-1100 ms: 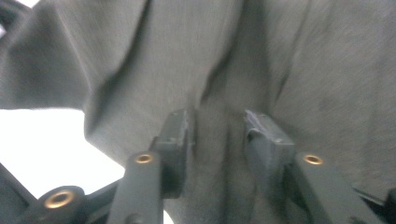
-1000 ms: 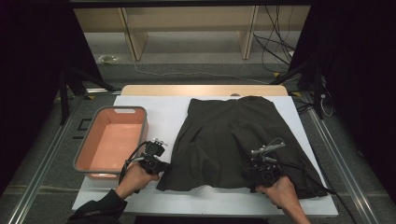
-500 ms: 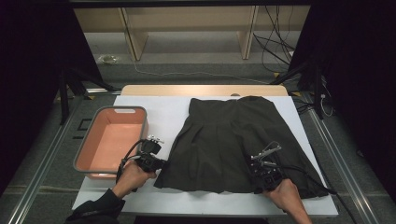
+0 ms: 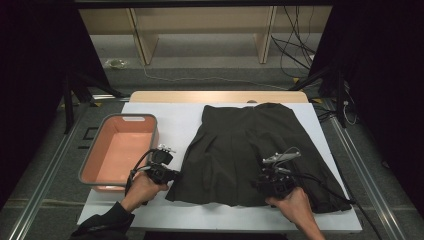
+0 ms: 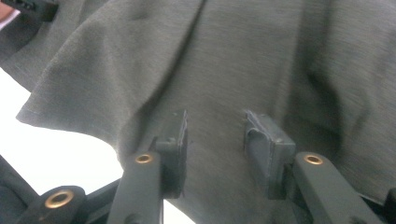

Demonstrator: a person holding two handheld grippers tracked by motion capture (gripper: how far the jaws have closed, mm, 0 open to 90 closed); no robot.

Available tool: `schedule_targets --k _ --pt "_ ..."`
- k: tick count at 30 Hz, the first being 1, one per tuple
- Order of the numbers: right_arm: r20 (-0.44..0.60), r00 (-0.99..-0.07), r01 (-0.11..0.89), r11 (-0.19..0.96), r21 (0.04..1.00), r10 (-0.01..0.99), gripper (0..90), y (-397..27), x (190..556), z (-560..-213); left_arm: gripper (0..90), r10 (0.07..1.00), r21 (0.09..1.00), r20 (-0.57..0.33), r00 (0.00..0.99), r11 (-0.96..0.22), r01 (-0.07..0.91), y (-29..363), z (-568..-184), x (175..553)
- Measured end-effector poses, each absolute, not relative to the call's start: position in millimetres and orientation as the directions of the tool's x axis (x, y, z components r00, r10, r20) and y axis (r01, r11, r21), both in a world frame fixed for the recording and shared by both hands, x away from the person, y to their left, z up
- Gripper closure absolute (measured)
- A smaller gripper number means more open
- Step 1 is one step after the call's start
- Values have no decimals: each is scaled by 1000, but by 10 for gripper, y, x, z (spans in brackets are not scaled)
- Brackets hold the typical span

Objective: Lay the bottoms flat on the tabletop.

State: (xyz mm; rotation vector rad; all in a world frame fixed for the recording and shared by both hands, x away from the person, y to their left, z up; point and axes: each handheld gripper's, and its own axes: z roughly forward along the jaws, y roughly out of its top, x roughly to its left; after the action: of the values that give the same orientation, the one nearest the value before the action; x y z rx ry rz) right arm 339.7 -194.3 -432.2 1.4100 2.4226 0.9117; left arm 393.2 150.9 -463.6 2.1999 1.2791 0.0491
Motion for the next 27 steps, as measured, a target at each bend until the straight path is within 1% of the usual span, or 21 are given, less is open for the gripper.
schedule_targets --k 3,7,9,11,13,14,17,22,27 --pt "147 -543 715 364 597 827 612 -1855 3416 -4346 855 802 504 -254 540 -367 782 1504 -4637 3932" --pt "146 -563 701 376 606 813 657 -1707 3450 -4376 853 800 508 -256 543 -366 779 1506 -4631 3933" --pt "162 -569 704 376 603 806 666 -1635 3472 -4396 853 801 512 -262 538 -358 781 1504 -4628 3930" --pt "157 -567 714 387 583 809 647 -1559 3503 -4436 854 800 511 -265 539 -357 782 1507 -4625 3931" --pt "192 -561 734 377 565 805 601 -1518 3538 -4485 854 799 514 -267 538 -355 781 1510 -4623 3931" --pt "198 -562 738 379 558 803 593 -1503 3548 -4502 854 798 514 -268 539 -355 781 1511 -4621 3932" --pt "211 -560 752 385 535 801 603 -1466 3578 -4558 854 798 515 -267 541 -356 780 1511 -4619 3932" --pt "206 -554 746 372 552 807 617 -1468 3599 -4541 854 795 516 -266 545 -360 777 1506 -4619 3934" --pt "213 -545 756 366 543 811 598 -1442 3644 -4584 854 794 519 -267 547 -360 775 1492 -4621 3932"
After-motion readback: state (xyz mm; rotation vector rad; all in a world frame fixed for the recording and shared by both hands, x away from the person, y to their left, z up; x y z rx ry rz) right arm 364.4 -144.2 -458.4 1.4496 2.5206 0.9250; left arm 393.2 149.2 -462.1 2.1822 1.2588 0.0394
